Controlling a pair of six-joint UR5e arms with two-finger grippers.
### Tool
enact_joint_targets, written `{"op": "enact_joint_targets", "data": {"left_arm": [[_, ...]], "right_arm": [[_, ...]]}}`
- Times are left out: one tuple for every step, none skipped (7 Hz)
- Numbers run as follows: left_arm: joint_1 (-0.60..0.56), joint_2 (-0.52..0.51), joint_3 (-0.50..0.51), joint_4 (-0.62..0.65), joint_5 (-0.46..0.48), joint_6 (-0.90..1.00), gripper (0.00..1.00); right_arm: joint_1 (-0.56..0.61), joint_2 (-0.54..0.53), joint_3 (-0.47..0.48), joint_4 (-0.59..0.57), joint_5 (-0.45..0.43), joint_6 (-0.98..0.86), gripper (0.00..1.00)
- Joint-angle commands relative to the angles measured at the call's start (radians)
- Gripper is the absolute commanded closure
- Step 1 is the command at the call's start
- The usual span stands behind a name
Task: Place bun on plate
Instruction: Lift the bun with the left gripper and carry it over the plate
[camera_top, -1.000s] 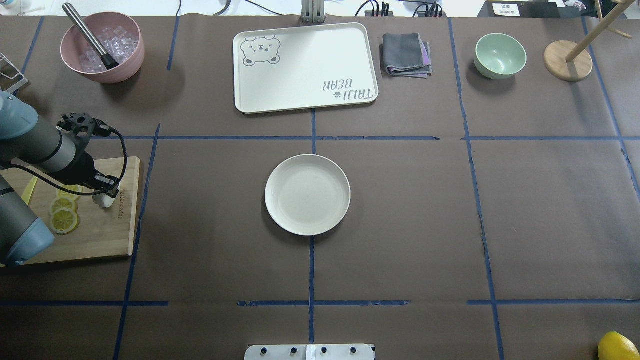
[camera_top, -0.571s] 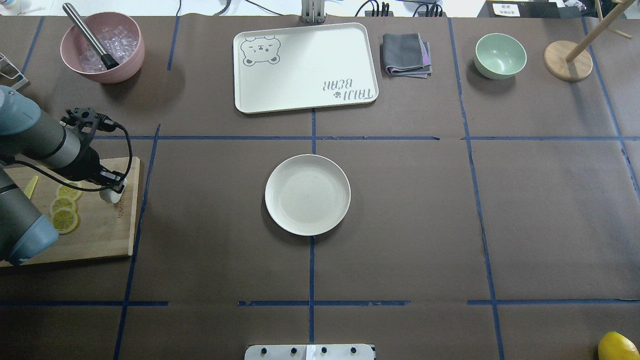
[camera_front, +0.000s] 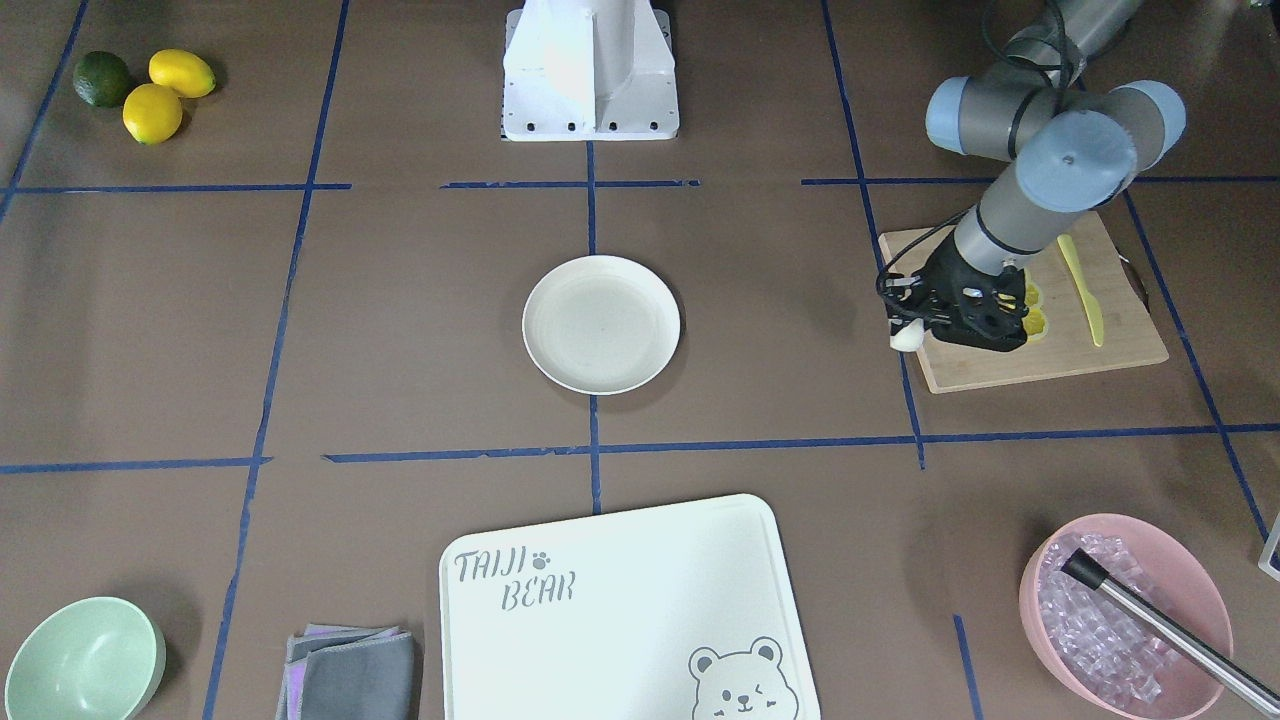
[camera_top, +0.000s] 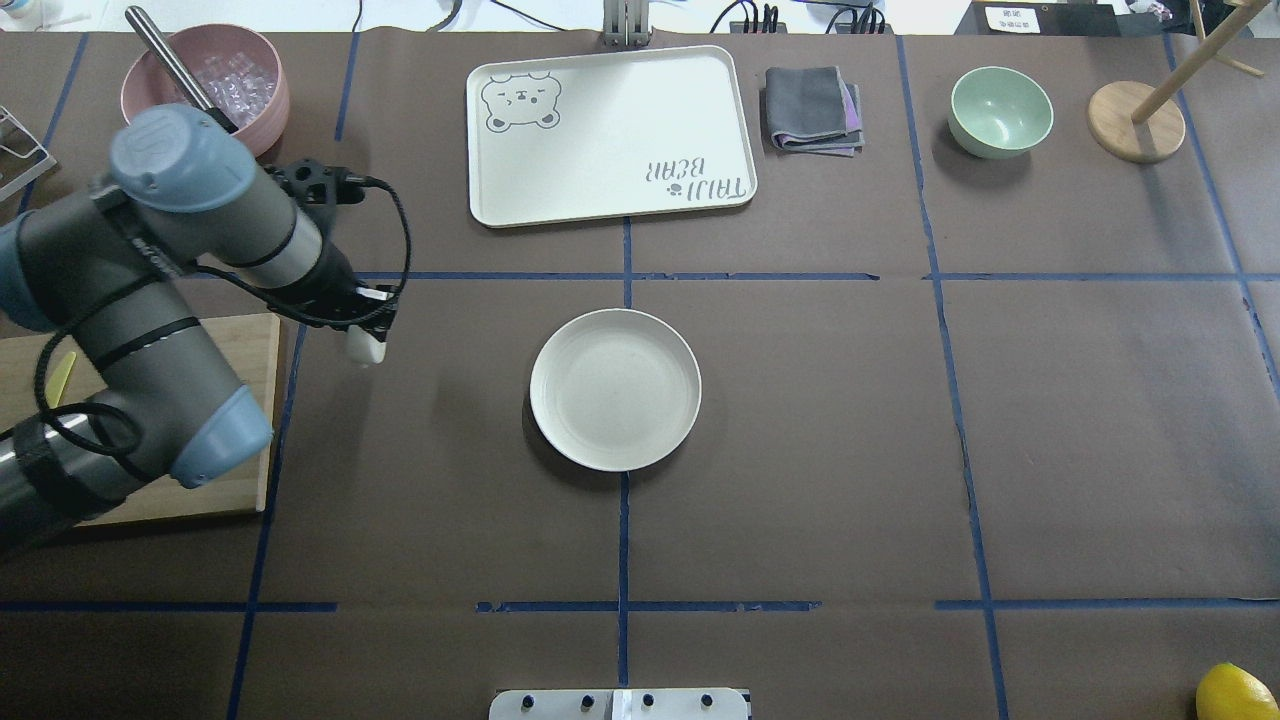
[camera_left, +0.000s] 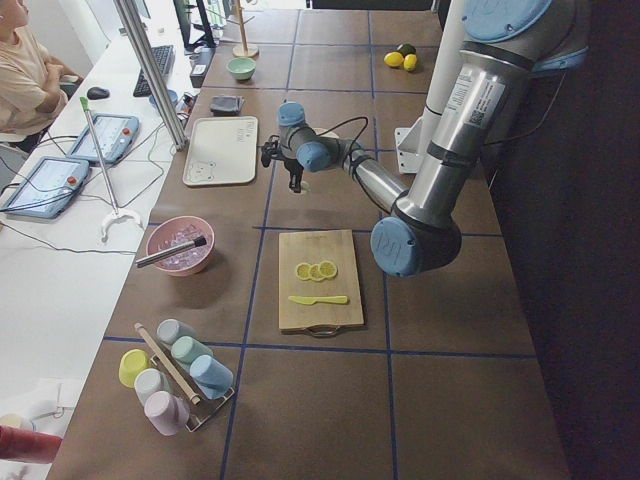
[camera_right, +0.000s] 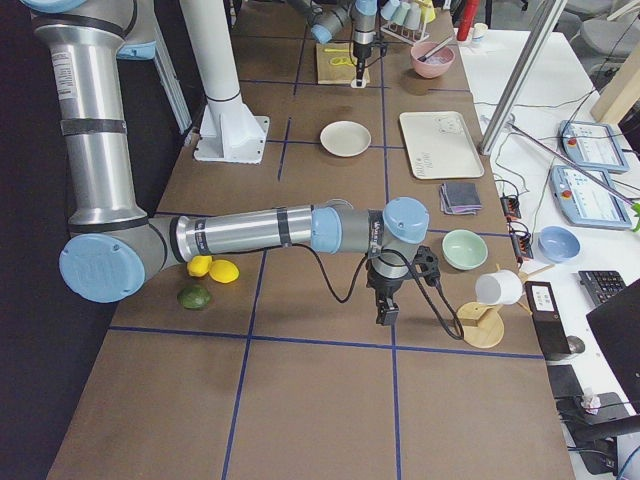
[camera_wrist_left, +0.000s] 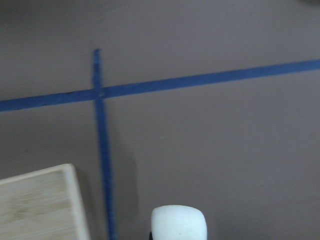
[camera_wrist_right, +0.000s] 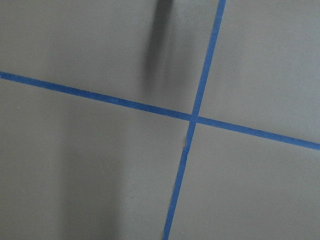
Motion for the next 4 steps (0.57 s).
{"op": "enact_joint_targets", "data": {"left_arm": [[0.127, -0.245, 0.099, 0.075, 0.095, -0.224, 0.69], [0.178, -0.342, 0.2, 0.067, 0.143, -0.269, 0.68], [0.209, -0.379, 0.261, 0.06, 0.186, -0.282, 0.68], [0.236, -0.383, 0.28, 0.053, 0.19, -0.283, 0.68]], "right_arm": [[0.0, 0.0, 0.0, 0.0, 0.002, 0.001, 0.0], [0.0, 0.0, 0.0, 0.0, 0.002, 0.001, 0.0], [0.0, 0.0, -0.002, 0.0, 0.002, 0.001, 0.0], [0.0, -0.002, -0.001, 0.0, 0.003, 0.001, 0.0]]}}
